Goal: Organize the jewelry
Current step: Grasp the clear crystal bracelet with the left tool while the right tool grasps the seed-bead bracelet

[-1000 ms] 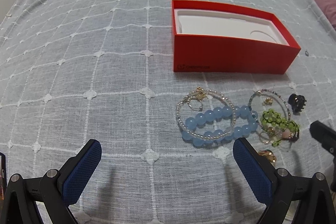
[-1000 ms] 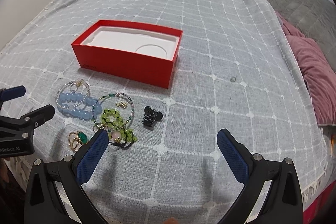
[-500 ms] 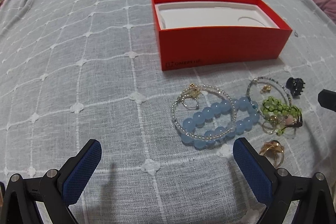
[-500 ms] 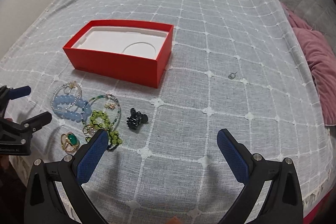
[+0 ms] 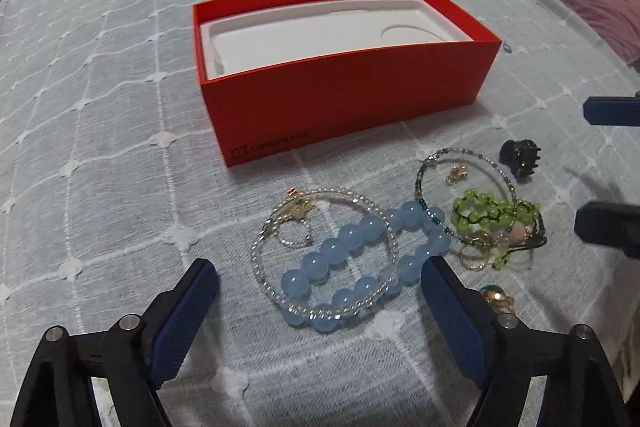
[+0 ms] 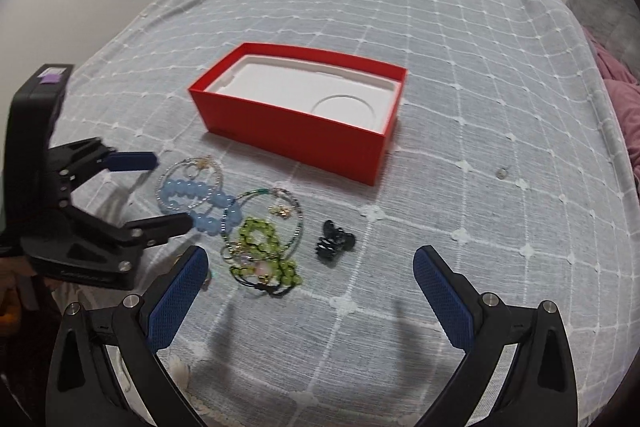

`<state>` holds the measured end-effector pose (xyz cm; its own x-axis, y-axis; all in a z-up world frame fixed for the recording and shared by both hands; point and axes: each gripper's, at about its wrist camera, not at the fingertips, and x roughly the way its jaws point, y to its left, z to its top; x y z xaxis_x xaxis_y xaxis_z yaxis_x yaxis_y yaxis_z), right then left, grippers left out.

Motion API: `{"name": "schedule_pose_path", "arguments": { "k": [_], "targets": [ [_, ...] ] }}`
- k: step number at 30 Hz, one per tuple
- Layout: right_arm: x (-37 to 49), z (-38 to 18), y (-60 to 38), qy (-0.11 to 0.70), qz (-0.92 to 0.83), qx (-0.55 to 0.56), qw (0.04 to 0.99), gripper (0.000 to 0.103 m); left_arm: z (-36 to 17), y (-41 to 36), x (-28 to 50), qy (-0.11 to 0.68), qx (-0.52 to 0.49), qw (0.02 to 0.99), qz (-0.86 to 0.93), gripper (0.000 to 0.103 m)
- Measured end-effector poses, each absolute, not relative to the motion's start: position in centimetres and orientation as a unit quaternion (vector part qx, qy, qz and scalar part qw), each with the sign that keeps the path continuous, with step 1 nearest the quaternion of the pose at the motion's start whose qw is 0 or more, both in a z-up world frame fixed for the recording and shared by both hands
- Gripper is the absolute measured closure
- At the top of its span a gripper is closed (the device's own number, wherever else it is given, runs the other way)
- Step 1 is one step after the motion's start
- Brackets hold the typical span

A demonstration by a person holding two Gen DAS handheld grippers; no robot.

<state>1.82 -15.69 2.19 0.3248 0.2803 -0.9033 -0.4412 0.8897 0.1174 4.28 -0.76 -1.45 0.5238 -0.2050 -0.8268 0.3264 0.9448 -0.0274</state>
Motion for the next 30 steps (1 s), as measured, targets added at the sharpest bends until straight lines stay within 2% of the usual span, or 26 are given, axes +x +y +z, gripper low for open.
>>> {"name": "schedule_pose_path", "arguments": {
  "k": [6, 20, 30],
  "targets": [
    [1.5, 1.9, -13.8, 0.522, 0.270, -0.100, 0.802, 0.012, -1.9, -1.7, 4.8, 0.463, 0.073, 0.869, -0.158, 0.022],
    [3.3, -1.4, -11.6, 0.546, 0.288, -0.107, 0.780, 0.021, -1.8, 0.1, 4.8, 0.471, 0.047, 0.867, -0.155, 0.027],
    [4.1, -2.8, -11.1, 0.553, 0.285, -0.114, 0.775, 0.043, -1.8, 0.5, 4.8, 0.473, 0.041, 0.866, -0.157, 0.027]
  ]
}}
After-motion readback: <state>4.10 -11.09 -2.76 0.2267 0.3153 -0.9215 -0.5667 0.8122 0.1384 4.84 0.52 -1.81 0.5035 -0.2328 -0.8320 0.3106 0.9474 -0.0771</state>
